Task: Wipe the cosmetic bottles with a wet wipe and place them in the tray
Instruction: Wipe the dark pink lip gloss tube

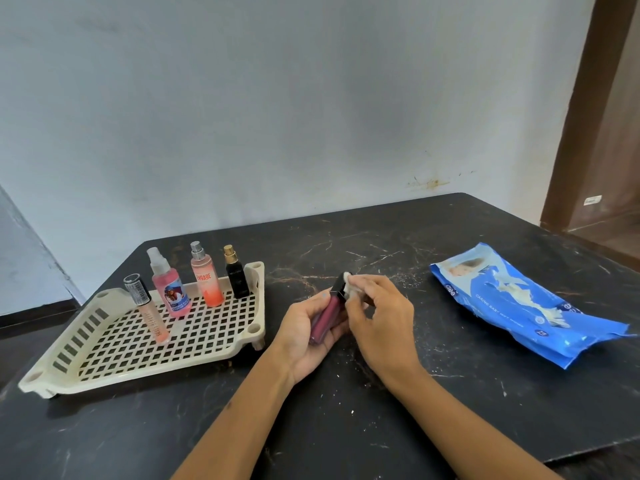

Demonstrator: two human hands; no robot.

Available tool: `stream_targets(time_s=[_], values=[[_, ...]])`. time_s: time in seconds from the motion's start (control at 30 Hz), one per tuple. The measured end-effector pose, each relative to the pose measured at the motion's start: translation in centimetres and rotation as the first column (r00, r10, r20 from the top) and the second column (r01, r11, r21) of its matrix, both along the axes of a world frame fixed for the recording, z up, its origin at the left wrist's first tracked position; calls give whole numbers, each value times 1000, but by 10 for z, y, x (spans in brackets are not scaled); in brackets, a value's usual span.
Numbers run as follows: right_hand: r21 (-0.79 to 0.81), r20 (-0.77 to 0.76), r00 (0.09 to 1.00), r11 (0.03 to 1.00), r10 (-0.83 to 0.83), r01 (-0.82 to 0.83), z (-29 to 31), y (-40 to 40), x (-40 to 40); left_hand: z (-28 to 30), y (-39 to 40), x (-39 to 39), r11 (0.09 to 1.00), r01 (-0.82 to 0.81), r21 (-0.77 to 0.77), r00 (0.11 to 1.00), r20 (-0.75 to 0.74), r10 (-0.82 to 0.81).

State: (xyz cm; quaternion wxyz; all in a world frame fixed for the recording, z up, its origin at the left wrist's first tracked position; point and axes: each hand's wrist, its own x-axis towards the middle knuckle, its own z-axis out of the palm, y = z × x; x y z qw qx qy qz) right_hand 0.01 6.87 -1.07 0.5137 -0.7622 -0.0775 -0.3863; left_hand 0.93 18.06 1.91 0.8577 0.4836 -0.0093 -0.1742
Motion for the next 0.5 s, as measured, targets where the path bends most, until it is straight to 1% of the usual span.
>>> stream_targets(time_s=[0.1,0.2,0.37,0.43,0.5], values=[[1,-38,999,1000,22,-22,0,0,0,0,0,-1,1000,-9,-17,1000,-8,9],[-26,10,997,997,73,-72,0,4,-3,-2,4,2,999,-38,-2,999,-5,38],[-15,6,1000,1000,-17,17,1,-1,0,-1,1,0,999,12,-45,1000,-20,-13],[-66,28,1000,998,-6,8,0,0,1,-1,0,-1,1000,-6,-24,1000,4,6],[-146,67,996,988,63,-53,-3,4,0,-2,0,1,998,-65,21,998,18,64]])
